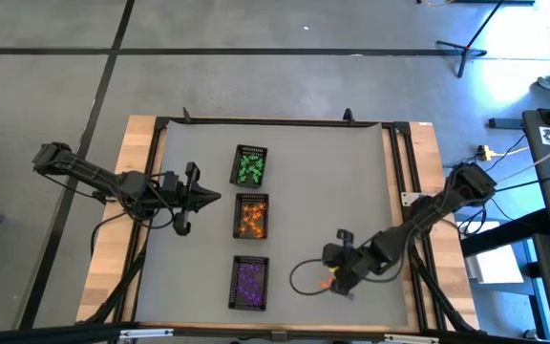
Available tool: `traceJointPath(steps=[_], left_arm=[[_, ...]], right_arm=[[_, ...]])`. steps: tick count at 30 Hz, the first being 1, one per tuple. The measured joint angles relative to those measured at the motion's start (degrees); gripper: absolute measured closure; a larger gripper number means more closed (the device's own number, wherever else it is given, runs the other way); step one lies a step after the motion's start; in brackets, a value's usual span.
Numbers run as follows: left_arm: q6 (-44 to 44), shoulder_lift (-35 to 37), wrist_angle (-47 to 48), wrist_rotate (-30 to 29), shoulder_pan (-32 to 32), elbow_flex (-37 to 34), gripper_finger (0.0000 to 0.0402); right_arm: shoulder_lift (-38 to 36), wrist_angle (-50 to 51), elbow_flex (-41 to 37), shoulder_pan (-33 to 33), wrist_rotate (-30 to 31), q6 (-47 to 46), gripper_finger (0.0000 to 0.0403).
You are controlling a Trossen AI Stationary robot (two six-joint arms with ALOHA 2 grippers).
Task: Sort Halloween decoration
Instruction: Put the violet spider toy into the bottom black bin
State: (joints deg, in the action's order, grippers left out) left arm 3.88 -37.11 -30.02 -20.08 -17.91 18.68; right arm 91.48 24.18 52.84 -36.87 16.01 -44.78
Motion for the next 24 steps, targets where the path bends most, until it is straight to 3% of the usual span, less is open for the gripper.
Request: traceJointPath(steps=[5, 14, 17, 24], left_arm=[[0.00, 0.00, 0.00, -0.01, -0.01, 0.00, 0.0401], [0.00, -0.01, 0.00, 0.00, 0.00, 0.00, 0.0401], [0.00, -0.01, -0.01, 0.00, -0.01, 0.01, 0.0401], [0.00, 0.01, 0.69, 0.00, -0.02, 0.00, 0.0401]], right_arm=[[0.00, -11.92, 0.04, 4.12, -2.55, 7.68, 0.0402], [0.30, -43.37, 0.17, 8.92, -9.67, 19.34, 0.0402], [1.19, -47.73, 0.70, 9.27, -9.65, 21.29, 0.0402], [6.97, -46.70, 8.33, 9.56, -12.18, 25.44, 0.0402]])
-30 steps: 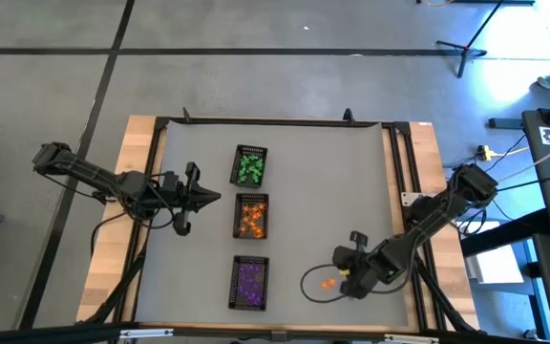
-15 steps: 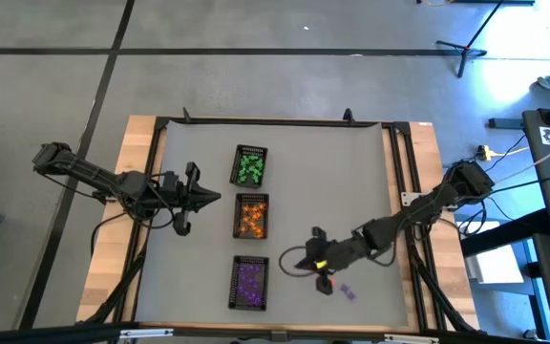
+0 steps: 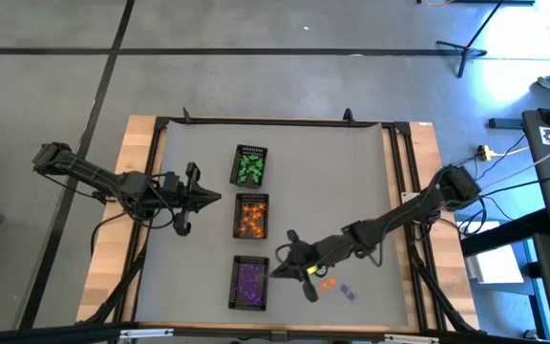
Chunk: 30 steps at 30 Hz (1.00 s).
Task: Sort Halloween decoration
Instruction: Put the violet spider toy into the bottom black bin
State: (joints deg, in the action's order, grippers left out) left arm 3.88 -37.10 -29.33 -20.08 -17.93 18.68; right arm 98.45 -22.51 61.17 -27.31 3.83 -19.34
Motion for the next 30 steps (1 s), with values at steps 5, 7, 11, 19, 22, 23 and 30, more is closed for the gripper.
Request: traceJointPath(steps=[5, 7, 11, 19, 22, 23, 30], left_arm=[[0.00, -0.02, 0.45, -0.01, 0.02, 0.00, 0.0401], [0.00, 0.00, 0.42, -0.01, 0.02, 0.00, 0.0401], [0.00, 0.00, 0.45, 0.00, 0.01, 0.00, 0.0401], [0.00, -0.02, 0.78, 0.00, 0.00, 0.00, 0.0401], [0.00, -0.02, 0.79, 0.00, 0.00, 0.00, 0.0401], [0.00, -0.02, 0.80, 0.00, 0.00, 0.00, 0.0401], [0.00, 0.00, 0.81, 0.00, 0.00, 0.00, 0.0401]], right_arm=[[5.44, 7.31, 7.93, 0.00, -0.97, 3.23, 0.0402], [6.64, 10.97, 9.94, -0.04, -0.93, 4.38, 0.0401], [8.34, 14.89, 13.10, 0.72, -2.14, 4.79, 0.0365], [9.07, 15.26, 14.36, 0.75, -0.91, 5.08, 0.0234], [8.28, 19.33, 14.36, 0.70, -0.89, 5.34, 0.0207], [7.87, 21.05, 14.34, 0.70, -0.89, 5.38, 0.0203], [6.26, 39.27, 13.17, -0.53, 0.74, 0.37, 0.0212]])
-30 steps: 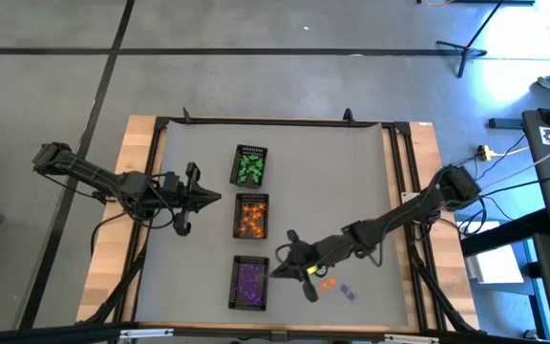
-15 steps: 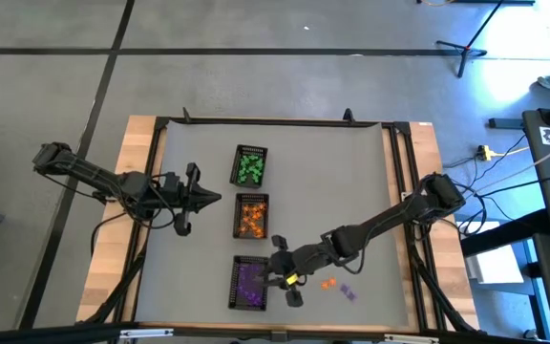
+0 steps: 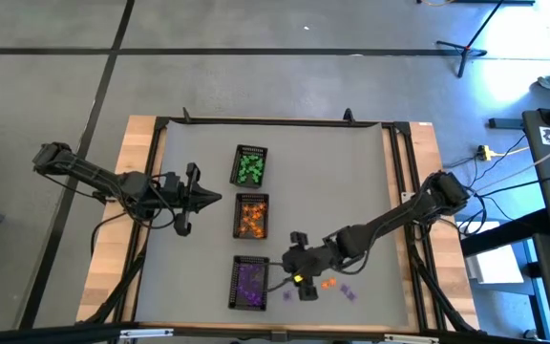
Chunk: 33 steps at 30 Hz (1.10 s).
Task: Sort Halloween decoration
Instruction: Put the violet spider toy into the bottom black bin
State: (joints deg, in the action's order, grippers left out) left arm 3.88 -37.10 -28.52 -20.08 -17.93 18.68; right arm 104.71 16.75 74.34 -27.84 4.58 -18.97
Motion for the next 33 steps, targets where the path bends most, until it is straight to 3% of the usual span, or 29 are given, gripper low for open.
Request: traceJointPath(steps=[7, 13, 28, 33], left_arm=[[0.00, -0.02, 0.25, -0.02, 0.00, 0.00, 0.0401], [0.00, -0.01, 0.64, 0.00, 0.02, 0.00, 0.0401], [0.00, 0.00, 0.64, 0.00, 0.02, 0.00, 0.0401], [0.00, -0.02, 0.64, 0.00, 0.02, 0.00, 0.0401]], right_arm=[[6.98, -1.28, -2.18, -5.09, 0.56, -1.31, 0.0223], [12.98, -8.85, -2.13, -7.52, 0.14, 0.28, 0.0223], [14.16, -9.90, -2.03, -7.40, 9.42, -1.61, 0.0226], [14.16, -9.88, -2.05, -7.40, 9.31, -1.59, 0.0265]])
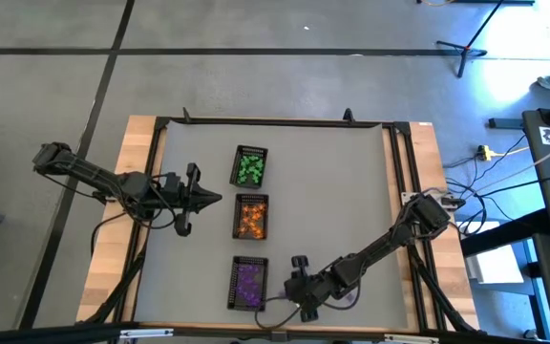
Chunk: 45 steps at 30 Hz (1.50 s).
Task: Sort Halloween decoration
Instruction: Put the violet spider toy into the bottom black bin
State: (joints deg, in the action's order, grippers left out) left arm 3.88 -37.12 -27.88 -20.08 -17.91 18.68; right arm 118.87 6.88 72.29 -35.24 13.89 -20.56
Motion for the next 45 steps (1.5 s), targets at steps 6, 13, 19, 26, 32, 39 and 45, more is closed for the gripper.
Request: traceJointPath(steps=[6, 13, 19, 26, 32, 39, 45], left_arm=[[0.00, 0.02, 0.00, -0.02, -0.01, 0.00, 0.0401], [0.00, 0.01, 0.00, 0.00, -0.01, 0.00, 0.0401], [0.00, 0.02, 0.00, 0.00, -0.02, 0.00, 0.0401], [0.00, 0.00, 0.00, -0.01, 0.00, 0.00, 0.0401], [0.01, 0.01, 0.00, -0.02, -0.01, 0.00, 0.0401], [0.00, 0.00, 0.00, 0.00, -0.02, 0.00, 0.0401], [0.00, 0.00, 0.00, -0.01, -0.01, 0.00, 0.0401]], right_arm=[[0.00, 0.24, 0.00, 0.07, -1.99, 0.22, 0.0348], [0.00, 0.43, 0.00, 0.07, -1.40, 1.38, 0.0393], [-1.73, 2.58, -0.22, 0.07, -0.93, 1.52, 0.0400], [-6.19, 5.37, -0.20, 0.04, 2.50, 1.67, 0.0402], [-8.15, -0.02, -0.11, 0.57, 4.27, 4.78, 0.0402], [-8.13, -15.34, -0.07, 4.01, -5.93, 8.30, 0.0403], [-8.13, -20.76, -0.07, 6.37, -9.66, 9.06, 0.0402]])
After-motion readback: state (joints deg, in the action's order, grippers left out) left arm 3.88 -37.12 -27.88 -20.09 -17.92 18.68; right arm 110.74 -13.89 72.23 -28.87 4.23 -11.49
